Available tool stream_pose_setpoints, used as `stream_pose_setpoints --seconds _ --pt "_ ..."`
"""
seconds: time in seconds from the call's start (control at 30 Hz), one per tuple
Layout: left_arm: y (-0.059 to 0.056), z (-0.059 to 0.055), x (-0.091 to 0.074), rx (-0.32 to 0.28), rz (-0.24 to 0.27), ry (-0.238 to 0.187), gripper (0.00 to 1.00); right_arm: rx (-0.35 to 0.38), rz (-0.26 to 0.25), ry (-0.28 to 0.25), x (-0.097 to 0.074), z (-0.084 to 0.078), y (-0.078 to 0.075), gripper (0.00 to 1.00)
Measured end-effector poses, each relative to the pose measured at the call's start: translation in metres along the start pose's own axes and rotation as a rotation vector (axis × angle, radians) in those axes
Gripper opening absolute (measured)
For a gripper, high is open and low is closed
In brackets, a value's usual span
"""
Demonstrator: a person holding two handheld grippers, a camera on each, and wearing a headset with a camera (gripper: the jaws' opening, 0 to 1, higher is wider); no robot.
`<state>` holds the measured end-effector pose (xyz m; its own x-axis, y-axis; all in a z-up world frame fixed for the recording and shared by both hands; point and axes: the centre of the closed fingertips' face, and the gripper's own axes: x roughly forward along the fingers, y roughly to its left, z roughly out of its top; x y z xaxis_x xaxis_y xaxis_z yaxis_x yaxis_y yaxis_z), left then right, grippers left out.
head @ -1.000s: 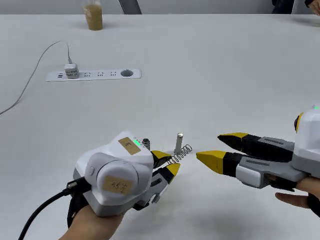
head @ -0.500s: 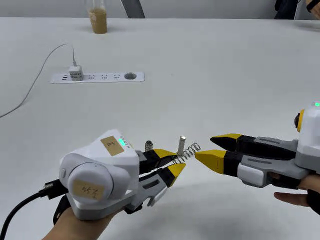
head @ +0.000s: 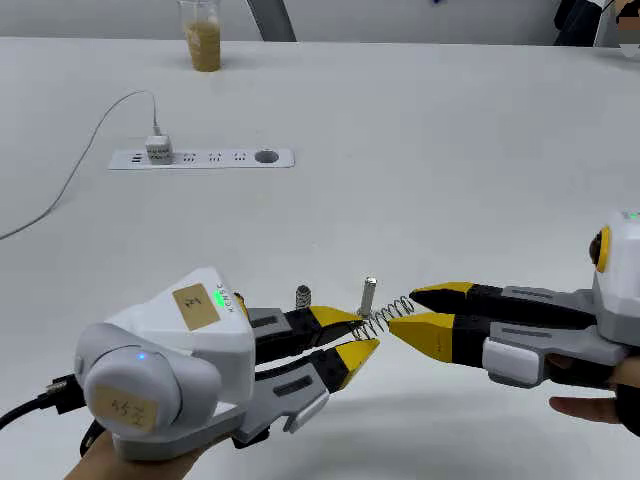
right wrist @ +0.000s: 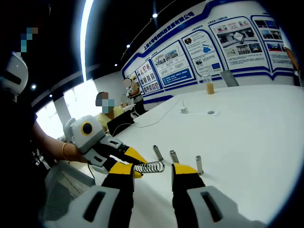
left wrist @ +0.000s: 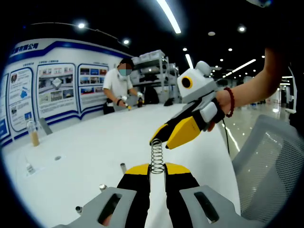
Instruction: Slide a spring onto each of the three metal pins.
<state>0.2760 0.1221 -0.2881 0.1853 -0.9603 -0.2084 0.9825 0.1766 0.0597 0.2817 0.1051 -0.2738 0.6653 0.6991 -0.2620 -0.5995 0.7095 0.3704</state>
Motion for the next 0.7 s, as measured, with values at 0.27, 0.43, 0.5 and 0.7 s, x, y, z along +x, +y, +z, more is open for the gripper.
stream_pose_setpoints --seconds 0.27,0.43,0.5,0.7 --pt "-0.005 0.008 -0.007 0.008 -0.017 -0.029 0.11 0.042 0.065 -0.028 0.002 0.006 0.014 0.27" --pt "-0.007 0.015 -0.013 0.006 -0.016 -0.055 0.11 0.07 0.101 -0.06 0.002 0.012 0.02 0.23" --pt "-0.007 0.017 -0.014 0.006 -0.013 -0.062 0.11 0.083 0.11 -0.068 0.002 0.014 0.021 0.21" --pt "-0.008 0.021 -0.014 0.011 -0.009 -0.07 0.11 0.117 0.138 -0.105 0.001 0.022 0.024 0.15"
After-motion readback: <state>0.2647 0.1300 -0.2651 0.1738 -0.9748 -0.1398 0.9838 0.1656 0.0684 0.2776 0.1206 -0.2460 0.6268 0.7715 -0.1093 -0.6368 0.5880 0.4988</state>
